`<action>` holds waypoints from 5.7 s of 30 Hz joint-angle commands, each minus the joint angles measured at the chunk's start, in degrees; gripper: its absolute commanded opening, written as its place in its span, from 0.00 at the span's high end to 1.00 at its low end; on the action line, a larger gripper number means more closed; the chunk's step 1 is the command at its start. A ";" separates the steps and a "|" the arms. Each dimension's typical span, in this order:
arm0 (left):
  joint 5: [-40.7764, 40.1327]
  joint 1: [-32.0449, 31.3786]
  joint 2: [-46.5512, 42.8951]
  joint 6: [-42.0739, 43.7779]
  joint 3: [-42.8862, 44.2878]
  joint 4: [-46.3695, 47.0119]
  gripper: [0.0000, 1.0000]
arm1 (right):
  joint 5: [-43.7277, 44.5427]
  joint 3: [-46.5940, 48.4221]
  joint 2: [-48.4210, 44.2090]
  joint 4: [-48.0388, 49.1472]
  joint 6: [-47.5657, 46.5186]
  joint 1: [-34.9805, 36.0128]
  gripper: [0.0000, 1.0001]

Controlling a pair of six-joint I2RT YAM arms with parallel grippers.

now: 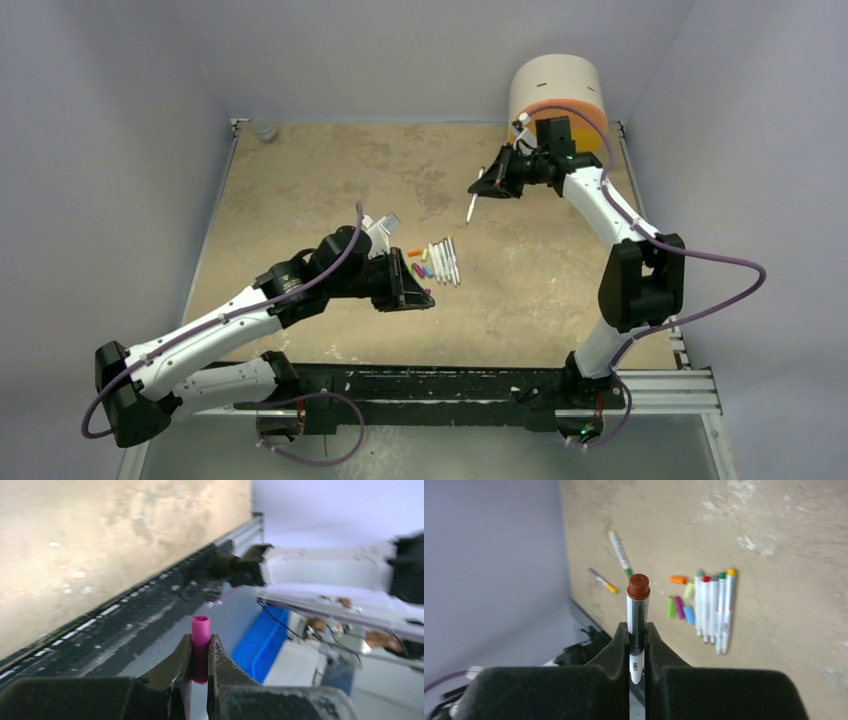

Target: Open the pen caps

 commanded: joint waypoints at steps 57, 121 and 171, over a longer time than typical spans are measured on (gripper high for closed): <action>-17.62 14.73 29.85 15.77 12.53 -16.59 1.00 | 33.55 0.64 10.93 -16.96 -18.12 19.63 0.71; -19.94 16.65 35.98 19.61 13.33 -17.79 1.00 | 37.19 -12.80 7.26 -11.16 -20.04 7.70 0.91; -16.92 19.97 48.17 23.24 18.97 -11.62 0.77 | 32.74 -6.11 8.22 -12.94 -17.69 18.28 0.71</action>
